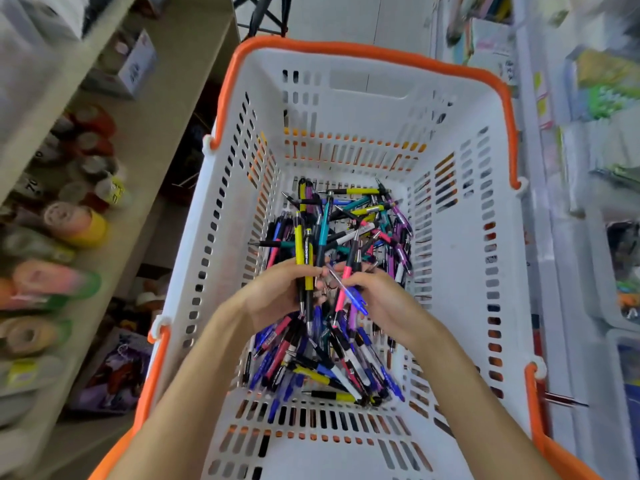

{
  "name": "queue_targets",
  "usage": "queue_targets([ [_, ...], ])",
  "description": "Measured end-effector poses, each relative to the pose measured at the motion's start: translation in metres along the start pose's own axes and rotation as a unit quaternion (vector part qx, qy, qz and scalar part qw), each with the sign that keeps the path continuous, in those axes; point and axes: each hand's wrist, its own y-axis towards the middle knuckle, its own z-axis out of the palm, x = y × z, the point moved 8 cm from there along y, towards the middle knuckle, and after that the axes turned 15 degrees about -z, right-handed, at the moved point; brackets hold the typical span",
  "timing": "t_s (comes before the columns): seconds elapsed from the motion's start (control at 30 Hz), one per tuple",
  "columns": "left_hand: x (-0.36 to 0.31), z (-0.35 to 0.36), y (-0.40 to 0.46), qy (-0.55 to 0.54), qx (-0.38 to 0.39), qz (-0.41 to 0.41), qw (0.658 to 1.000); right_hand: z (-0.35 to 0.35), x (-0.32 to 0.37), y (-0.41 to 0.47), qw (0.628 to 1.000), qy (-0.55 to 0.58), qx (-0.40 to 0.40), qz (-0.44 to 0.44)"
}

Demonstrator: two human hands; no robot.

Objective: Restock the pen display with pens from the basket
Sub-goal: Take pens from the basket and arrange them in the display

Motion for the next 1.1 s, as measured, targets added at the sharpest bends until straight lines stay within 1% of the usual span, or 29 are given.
queue_targets([
  [0.07, 0.002, -0.001, 0.003, -0.043, -0.001, -0.008, 0.999, -0.002, 0.008, 0.000, 0.999, 0.010, 0.001, -0.035],
  [0.17, 0.003, -0.005, 0.007, -0.066, -0.033, -0.004, 0.997, -0.005, 0.016, 0.001, 0.996, 0.057, -0.016, -0.067],
  [0.27, -0.002, -0.011, 0.006, -0.046, -0.105, 0.015, 0.993, -0.003, 0.025, -0.001, 0.994, 0.057, -0.003, -0.089],
  [0.33, -0.005, -0.011, 0.004, -0.021, -0.134, 0.030, 0.990, 0.000, 0.028, -0.001, 0.995, 0.045, 0.005, -0.090],
  [0.4, -0.009, -0.006, 0.002, -0.023, -0.124, 0.042, 0.991, 0.000, 0.025, 0.000, 0.996, 0.030, 0.001, -0.082],
  [0.57, -0.007, 0.004, 0.002, -0.089, -0.041, 0.022, 0.995, -0.011, 0.030, 0.000, 0.993, 0.021, -0.053, -0.100],
  [0.63, -0.005, 0.003, 0.002, -0.095, -0.044, 0.019, 0.994, -0.016, 0.031, 0.000, 0.992, -0.007, -0.066, -0.110],
  [0.7, -0.004, 0.001, 0.003, -0.111, -0.052, 0.017, 0.992, -0.020, 0.033, 0.000, 0.987, -0.073, -0.074, -0.124],
  [0.77, -0.004, 0.004, 0.004, -0.118, -0.036, 0.014, 0.992, -0.019, 0.036, -0.002, 0.980, -0.129, -0.070, -0.135],
  [0.8, -0.003, 0.005, 0.002, -0.107, -0.033, 0.009, 0.994, -0.016, 0.037, -0.002, 0.977, -0.149, -0.062, -0.140],
  [0.9, 0.000, 0.007, 0.000, -0.036, -0.062, -0.004, 0.997, -0.005, 0.038, -0.001, 0.966, -0.202, -0.026, -0.160],
  [0.97, 0.001, 0.005, 0.000, -0.024, -0.081, 0.000, 0.996, 0.000, 0.038, 0.000, 0.961, -0.220, -0.015, -0.168],
  [1.03, 0.001, 0.000, 0.003, -0.016, -0.095, 0.005, 0.995, -0.003, 0.038, 0.002, 0.956, -0.236, -0.028, -0.173],
  [1.1, 0.001, -0.001, 0.003, 0.013, -0.104, 0.004, 0.995, -0.010, 0.042, 0.001, 0.946, -0.258, -0.059, -0.187],
])
